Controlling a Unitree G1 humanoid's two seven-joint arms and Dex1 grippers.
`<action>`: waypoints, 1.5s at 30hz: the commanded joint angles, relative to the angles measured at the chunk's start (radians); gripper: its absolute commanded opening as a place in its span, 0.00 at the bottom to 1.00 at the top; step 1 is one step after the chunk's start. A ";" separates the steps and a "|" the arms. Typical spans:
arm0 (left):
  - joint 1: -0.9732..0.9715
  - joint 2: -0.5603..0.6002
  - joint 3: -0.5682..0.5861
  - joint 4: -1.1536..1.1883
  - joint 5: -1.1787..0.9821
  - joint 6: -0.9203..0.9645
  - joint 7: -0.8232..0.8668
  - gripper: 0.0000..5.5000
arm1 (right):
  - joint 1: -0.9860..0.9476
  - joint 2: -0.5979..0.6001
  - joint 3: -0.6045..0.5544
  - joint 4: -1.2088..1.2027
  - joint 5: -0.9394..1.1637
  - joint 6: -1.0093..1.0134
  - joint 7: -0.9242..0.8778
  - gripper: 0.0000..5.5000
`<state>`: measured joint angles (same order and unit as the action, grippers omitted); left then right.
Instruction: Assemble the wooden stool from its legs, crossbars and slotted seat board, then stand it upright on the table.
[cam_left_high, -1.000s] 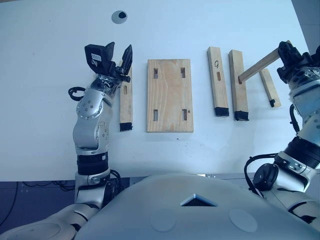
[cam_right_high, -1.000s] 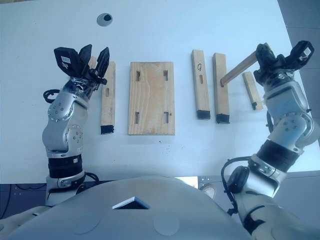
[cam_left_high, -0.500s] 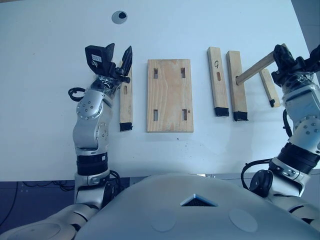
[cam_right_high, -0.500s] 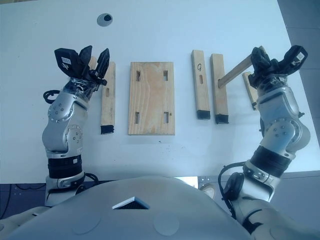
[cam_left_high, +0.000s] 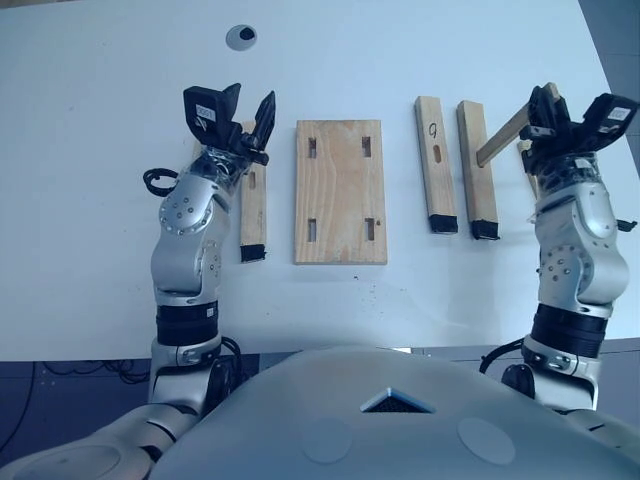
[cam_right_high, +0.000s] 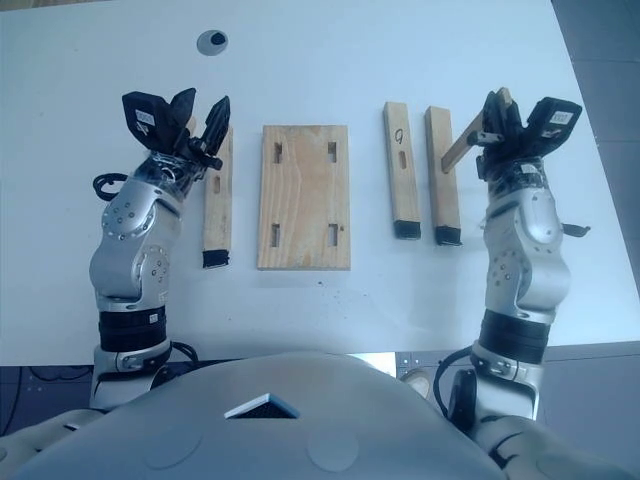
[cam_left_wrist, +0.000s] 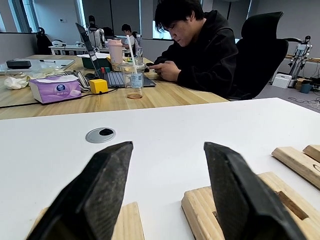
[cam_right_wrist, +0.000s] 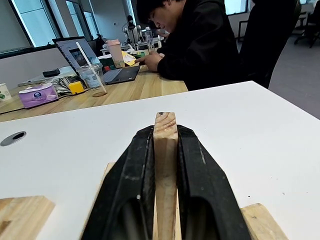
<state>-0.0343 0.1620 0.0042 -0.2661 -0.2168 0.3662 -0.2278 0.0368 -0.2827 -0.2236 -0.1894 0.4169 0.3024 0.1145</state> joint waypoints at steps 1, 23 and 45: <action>-0.007 0.012 -0.003 0.009 0.014 0.011 -0.002 0.47 | 0.123 0.026 0.033 0.139 -0.090 -0.011 -0.001 0.07; 0.081 -0.063 0.029 -0.006 0.037 -0.045 0.108 0.47 | 0.134 -0.208 0.051 0.077 -0.030 0.170 0.326 0.46; 0.156 -0.157 0.020 -0.035 0.096 -0.112 0.212 0.47 | 0.062 -0.559 0.213 -0.145 -0.034 0.755 0.501 0.29</action>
<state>0.1275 0.0011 0.0242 -0.3103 -0.1350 0.2572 -0.0214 0.0698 -0.8362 -0.0492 -0.3455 0.4070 1.0002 0.6299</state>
